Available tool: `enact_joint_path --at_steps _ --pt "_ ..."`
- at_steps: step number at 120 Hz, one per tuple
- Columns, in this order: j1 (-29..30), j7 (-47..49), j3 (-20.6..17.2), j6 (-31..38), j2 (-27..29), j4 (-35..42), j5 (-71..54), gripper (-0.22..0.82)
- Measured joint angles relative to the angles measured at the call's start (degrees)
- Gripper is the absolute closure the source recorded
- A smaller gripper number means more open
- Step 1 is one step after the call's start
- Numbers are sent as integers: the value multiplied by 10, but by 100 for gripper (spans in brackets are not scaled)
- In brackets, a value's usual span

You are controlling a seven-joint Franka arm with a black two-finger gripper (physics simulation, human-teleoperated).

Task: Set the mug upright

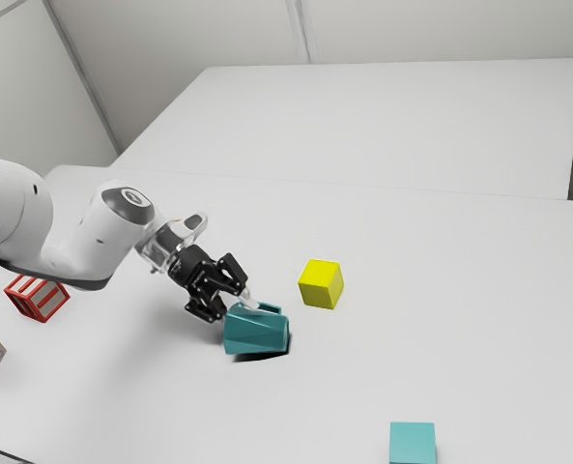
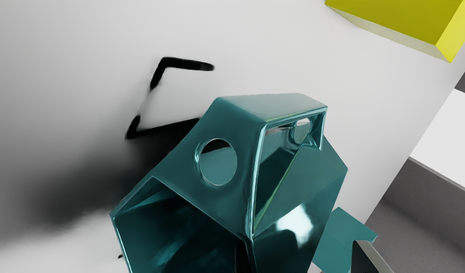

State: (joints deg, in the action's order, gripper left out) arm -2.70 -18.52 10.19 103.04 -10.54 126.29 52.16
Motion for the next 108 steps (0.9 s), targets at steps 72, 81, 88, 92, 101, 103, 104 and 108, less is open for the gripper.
enact_joint_path --at_steps 72,81,88,92,101,103,104,108 --pt "-1 46 -41 10 18 -11 -3 77" --pt "0 52 -41 12 20 -14 -5 78" --pt "0 56 -42 12 25 -16 -6 78" --pt "0 58 -43 13 28 -17 -7 79" --pt "-1 62 -45 13 36 -19 -10 79" --pt "0 63 -45 13 39 -19 -11 78" --pt "0 63 -45 14 40 -19 -12 78" --pt "-1 65 -45 15 48 -19 -16 78"
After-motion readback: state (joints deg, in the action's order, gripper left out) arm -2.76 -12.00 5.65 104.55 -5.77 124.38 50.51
